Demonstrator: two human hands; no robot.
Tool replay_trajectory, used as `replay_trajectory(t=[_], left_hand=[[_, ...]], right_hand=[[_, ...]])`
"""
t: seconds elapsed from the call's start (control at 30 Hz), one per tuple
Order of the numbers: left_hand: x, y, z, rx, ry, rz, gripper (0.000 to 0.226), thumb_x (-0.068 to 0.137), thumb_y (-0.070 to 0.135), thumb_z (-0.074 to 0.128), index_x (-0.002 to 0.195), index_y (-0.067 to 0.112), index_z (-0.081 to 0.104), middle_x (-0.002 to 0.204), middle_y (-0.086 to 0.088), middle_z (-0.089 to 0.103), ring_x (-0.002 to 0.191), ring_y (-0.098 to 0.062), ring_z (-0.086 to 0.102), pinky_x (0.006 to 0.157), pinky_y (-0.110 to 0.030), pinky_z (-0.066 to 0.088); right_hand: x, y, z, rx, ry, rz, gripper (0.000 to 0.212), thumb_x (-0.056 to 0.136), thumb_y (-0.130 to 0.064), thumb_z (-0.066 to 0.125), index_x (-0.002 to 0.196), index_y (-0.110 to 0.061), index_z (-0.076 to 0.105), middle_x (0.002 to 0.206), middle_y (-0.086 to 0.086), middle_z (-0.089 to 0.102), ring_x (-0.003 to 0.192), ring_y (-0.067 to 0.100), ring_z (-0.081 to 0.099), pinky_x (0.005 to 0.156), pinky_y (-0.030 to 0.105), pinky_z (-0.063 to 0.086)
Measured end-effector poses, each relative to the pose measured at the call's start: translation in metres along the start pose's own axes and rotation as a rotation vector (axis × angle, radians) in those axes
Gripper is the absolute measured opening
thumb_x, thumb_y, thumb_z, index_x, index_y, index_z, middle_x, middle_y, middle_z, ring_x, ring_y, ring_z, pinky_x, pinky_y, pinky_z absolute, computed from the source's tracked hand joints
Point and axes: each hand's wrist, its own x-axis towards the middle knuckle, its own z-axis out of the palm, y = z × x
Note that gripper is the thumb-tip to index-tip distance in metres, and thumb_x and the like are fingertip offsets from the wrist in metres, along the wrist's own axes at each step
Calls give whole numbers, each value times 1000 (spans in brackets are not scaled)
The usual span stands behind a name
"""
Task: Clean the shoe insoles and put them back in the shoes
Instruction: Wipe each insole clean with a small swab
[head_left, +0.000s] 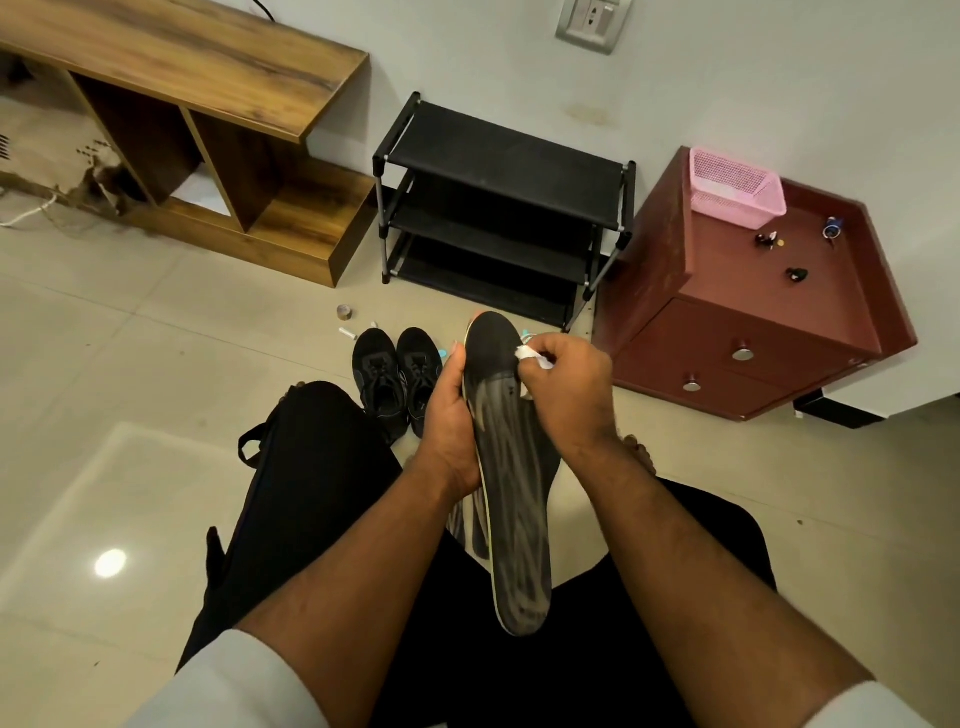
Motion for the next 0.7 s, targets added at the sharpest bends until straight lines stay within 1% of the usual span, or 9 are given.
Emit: replay_trajectory(t=[0.07,0.13,0.2,0.27,0.37,0.5,0.57,0.63,0.7], left_hand=[[-1,0,1,5,1,-3,69,92,66,37,105,11,76,107,-15,70,95,-27,68,87,-39,54],[-2,1,1,5,0,9,67,94,63,36,104,11,77,109,-15,71,99,-26,69,91,-39,53],[-2,2,0,-19,14,22,66,95,62,38,100,10,78,112,-15,71,104,-26,69,96,-39,52],[-1,2,-2,-41,31,25,66,94,61,41,101,6,78,114,-16,70,109,-27,68,96,-37,51],[-2,2,0,-44,26,8,71,93,64,39,117,5,70,119,-18,68,114,-30,64,102,-41,46],[-1,1,1,-9,18,-13,75,91,69,37,123,9,67,113,-18,68,102,-30,66,97,-44,48],[0,1,1,-5,27,-12,75,91,69,36,117,8,71,110,-17,70,99,-29,68,92,-42,51],[0,1,1,-11,20,-3,74,94,66,33,101,8,78,106,-16,73,96,-25,71,89,-38,54],[2,1,-2,-12,28,15,74,95,64,33,85,9,81,97,-12,75,89,-21,73,86,-33,54]], right_hand=[[-1,0,1,-6,-24,24,14,86,-12,61,91,-8,73,80,2,67,76,15,61,62,16,41],[-8,-10,3,41,-69,10,15,88,-16,60,95,-11,73,84,0,69,78,11,62,67,14,46],[-18,-24,5,80,-138,-57,16,88,-17,61,98,-14,73,87,-1,71,80,8,63,73,19,51],[-26,-30,6,76,-175,-131,15,87,-14,63,98,-14,73,89,-1,70,81,8,62,75,19,50],[-22,-16,2,-48,-129,-183,17,87,-13,63,100,-10,72,92,4,68,82,9,57,75,20,46],[-10,7,-7,-261,-117,-116,23,92,-15,57,110,-8,68,96,8,65,86,16,57,75,21,40],[-12,4,-6,-240,-116,-145,21,91,-14,58,107,-8,69,96,9,66,86,17,58,77,23,44],[-19,-9,0,-173,-147,-239,18,88,-12,59,101,-10,71,94,7,67,86,16,59,80,30,50],[-27,-20,4,-149,-192,-355,18,85,-9,59,98,-11,72,93,5,69,86,18,60,81,36,50]])
